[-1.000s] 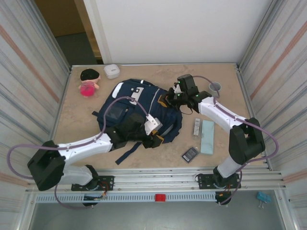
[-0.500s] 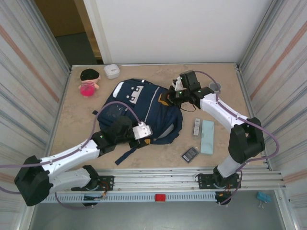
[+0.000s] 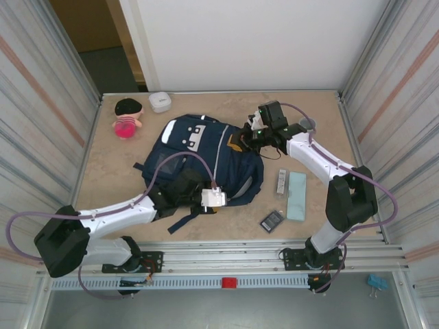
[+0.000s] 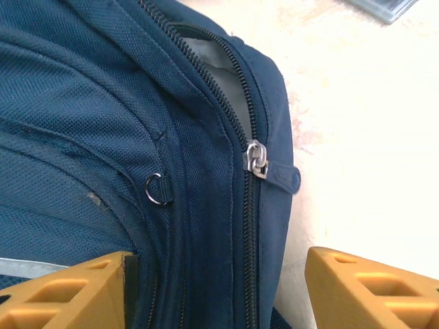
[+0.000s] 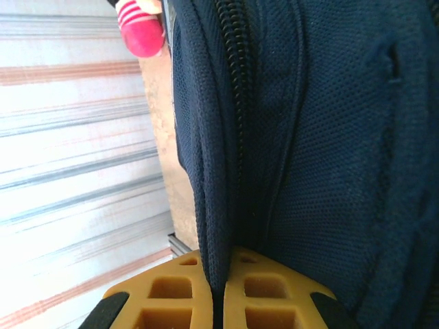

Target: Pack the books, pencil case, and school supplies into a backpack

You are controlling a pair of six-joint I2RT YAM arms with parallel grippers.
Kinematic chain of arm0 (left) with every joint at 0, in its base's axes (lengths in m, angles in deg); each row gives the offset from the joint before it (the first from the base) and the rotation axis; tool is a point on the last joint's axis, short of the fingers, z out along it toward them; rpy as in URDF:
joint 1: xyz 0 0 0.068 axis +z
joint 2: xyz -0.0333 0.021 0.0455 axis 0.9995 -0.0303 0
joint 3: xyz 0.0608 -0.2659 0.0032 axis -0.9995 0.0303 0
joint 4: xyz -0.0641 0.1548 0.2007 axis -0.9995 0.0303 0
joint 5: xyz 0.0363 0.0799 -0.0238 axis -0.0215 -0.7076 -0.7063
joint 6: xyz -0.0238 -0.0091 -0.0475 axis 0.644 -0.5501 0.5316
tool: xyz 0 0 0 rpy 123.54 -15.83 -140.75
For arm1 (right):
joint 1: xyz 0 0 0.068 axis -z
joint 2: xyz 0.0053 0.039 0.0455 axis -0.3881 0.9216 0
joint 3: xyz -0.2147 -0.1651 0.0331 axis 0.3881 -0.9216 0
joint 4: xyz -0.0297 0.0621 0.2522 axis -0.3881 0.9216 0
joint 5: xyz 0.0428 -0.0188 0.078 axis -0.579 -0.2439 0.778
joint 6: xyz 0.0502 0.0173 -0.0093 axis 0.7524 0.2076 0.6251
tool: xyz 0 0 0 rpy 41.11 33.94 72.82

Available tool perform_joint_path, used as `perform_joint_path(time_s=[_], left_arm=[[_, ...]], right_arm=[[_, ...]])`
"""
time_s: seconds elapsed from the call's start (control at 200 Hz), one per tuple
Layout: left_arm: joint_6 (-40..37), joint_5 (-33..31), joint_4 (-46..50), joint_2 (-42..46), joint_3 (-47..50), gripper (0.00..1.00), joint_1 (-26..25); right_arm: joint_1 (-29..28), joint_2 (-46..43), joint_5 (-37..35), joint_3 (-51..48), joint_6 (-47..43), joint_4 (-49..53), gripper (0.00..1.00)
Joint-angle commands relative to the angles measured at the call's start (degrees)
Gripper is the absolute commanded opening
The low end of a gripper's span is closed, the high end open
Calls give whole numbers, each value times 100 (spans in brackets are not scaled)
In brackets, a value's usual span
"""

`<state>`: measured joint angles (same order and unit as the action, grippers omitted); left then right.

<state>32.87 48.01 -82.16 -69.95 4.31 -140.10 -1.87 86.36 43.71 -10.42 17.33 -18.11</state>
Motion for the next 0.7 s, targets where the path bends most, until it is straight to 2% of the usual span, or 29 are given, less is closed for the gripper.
perform_joint_path(time_s=[0.0,0.256,0.356,0.521,0.697], left_arm=[[-98,270,265,269,211,65,-126],[152,518,946,715,253,65,-187],[249,566,799,718,385,65,-187],[427,212,103,662,602,67,-187],[504,62,-534,166,482,69,-193]], right_arm=[[97,-86,285,88,313,-698,0],[141,-42,302,102,288,-655,0],[137,-54,302,82,284,-653,0],[133,-66,342,88,284,-654,0],[131,-110,372,87,284,-650,0]])
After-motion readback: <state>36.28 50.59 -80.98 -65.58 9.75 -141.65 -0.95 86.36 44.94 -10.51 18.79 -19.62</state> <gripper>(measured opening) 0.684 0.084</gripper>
